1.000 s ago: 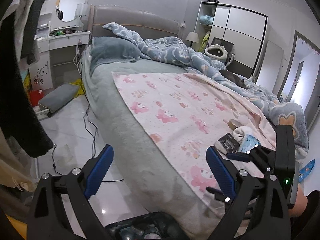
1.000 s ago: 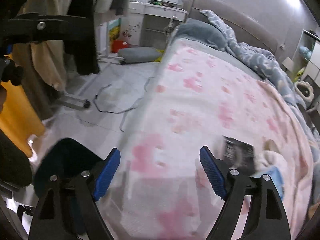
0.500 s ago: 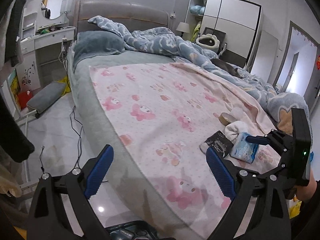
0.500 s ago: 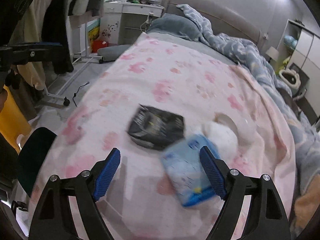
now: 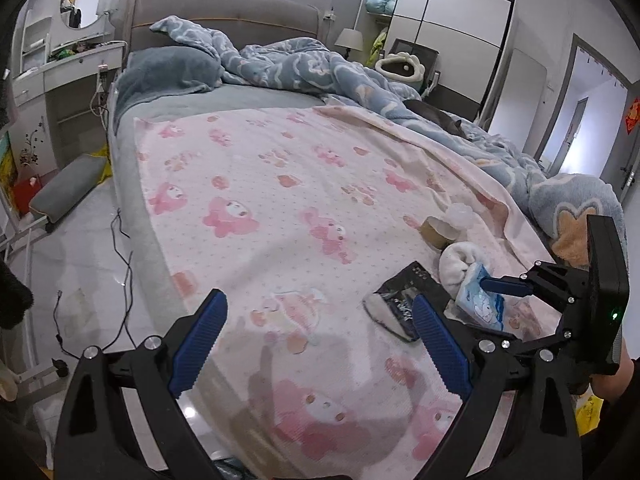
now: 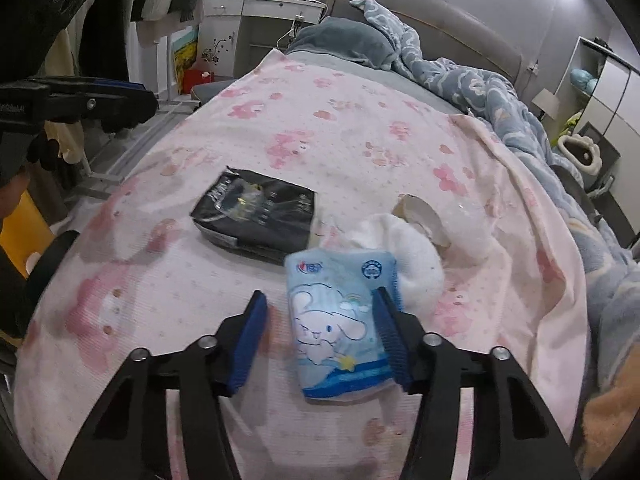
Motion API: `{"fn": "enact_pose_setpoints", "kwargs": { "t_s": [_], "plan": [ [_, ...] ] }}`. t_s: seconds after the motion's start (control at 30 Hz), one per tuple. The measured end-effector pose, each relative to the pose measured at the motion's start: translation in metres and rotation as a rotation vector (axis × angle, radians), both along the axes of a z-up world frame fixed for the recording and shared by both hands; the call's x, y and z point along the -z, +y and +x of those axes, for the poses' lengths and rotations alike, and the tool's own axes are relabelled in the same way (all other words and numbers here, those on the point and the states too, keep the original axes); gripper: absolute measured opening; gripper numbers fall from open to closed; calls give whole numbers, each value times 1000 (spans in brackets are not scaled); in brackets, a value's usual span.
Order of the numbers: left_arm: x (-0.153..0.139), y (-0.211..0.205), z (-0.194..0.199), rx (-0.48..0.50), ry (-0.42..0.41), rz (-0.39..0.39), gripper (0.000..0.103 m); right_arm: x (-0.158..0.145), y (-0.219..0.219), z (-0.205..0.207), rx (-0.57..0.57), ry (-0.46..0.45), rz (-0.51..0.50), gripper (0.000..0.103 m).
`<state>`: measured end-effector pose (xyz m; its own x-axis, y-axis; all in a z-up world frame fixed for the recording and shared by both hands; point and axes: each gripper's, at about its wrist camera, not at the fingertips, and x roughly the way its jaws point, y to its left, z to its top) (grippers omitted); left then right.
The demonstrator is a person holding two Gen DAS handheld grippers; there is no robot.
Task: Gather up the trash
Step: 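Grasp the black wrapper with the left tool while the right tool lifts the blue packet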
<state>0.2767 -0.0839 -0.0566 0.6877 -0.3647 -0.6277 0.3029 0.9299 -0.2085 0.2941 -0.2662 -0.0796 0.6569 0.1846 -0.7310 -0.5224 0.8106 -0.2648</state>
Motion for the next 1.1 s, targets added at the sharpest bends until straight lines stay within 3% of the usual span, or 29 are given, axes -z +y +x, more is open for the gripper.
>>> {"fn": "enact_pose_setpoints", "kwargs": {
  "t_s": [0.1,0.3,0.6,1.1],
  "plan": [
    [3,-8,3,26,4,-8,95,2,-3,2,-3,-12,-21,41],
    [11,-30,9,102,8,-6,95,-2,-11,7,-4,-6,3,33],
    [28,-56,17,176,22,20,95,-28,-36,14,9,74,267,15],
    [50,-90,32,270,21,61,95,-57,-62,29,-4,145,569,10]
  ]
}}
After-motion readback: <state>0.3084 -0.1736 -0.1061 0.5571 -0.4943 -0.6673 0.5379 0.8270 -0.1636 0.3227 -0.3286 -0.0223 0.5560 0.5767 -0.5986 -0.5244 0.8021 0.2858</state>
